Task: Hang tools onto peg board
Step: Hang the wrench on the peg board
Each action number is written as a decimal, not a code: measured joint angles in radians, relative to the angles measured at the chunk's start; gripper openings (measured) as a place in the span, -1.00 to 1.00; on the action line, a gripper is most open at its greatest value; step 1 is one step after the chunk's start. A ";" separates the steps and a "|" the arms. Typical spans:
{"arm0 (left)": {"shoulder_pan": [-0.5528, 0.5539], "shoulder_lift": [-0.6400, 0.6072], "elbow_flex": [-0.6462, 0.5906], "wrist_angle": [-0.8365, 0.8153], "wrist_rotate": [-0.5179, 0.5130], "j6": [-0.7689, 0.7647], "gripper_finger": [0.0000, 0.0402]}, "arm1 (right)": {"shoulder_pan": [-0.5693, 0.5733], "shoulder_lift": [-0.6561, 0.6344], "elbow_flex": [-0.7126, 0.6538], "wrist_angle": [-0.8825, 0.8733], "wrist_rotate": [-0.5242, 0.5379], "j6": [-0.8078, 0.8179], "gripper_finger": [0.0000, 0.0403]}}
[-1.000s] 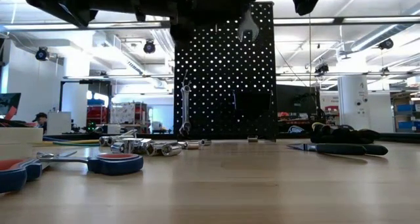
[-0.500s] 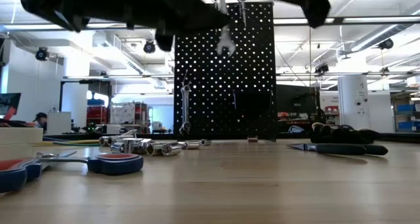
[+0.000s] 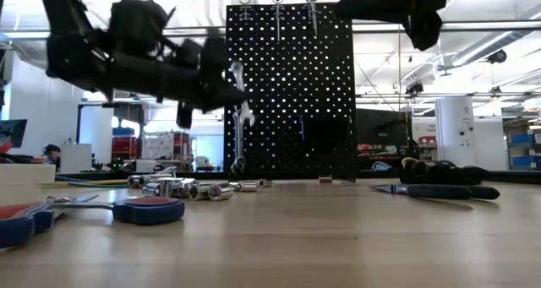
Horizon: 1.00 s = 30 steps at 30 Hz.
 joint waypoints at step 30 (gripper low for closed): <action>0.306 0.108 0.140 -0.165 0.274 -0.260 -1.00 | -0.009 -0.001 -0.003 -0.095 0.002 0.073 -1.00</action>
